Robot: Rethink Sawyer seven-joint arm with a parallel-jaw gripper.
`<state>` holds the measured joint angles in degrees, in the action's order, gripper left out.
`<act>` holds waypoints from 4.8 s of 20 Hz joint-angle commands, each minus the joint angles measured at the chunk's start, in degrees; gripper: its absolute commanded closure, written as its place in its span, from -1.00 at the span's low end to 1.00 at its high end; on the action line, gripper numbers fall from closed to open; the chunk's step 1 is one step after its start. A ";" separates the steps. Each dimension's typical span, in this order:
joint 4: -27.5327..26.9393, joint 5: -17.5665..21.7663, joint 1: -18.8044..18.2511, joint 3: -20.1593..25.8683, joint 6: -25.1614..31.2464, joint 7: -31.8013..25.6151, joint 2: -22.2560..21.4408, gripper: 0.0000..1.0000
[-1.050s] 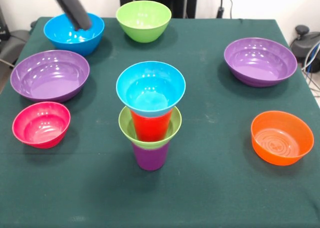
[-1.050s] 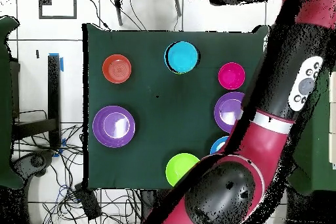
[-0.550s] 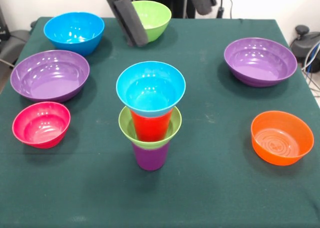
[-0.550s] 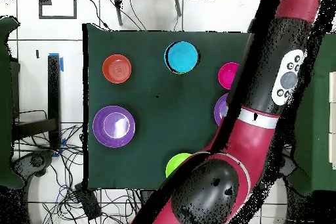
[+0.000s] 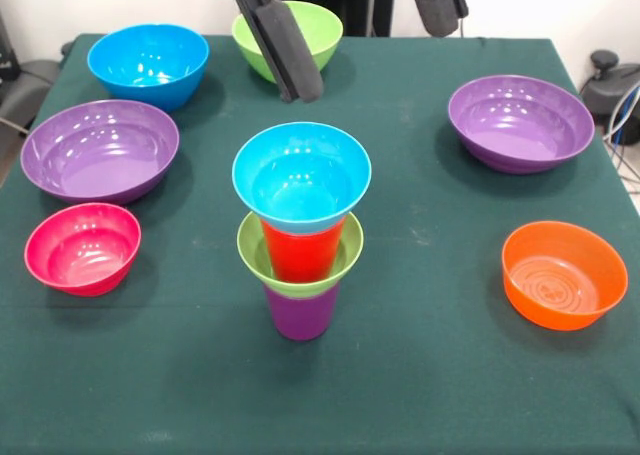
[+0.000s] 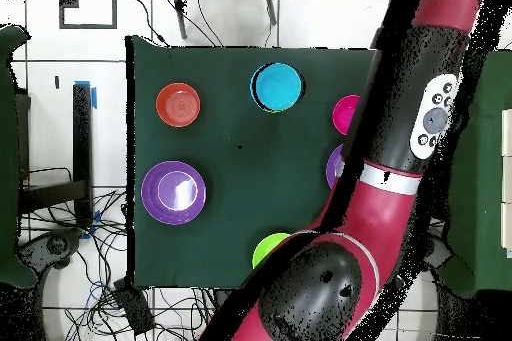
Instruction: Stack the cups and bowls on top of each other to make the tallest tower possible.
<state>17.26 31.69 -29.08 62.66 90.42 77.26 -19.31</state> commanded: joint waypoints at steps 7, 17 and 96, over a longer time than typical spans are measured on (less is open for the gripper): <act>3.42 3.10 2.32 -2.46 -5.26 8.19 2.56 -1.00; 5.70 1.40 3.32 -5.48 -10.90 10.24 4.06 -1.00; 62.98 -10.68 1.15 -31.12 -66.60 21.18 -4.83 -1.00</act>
<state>76.48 19.13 -27.94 38.19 28.53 89.25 -24.70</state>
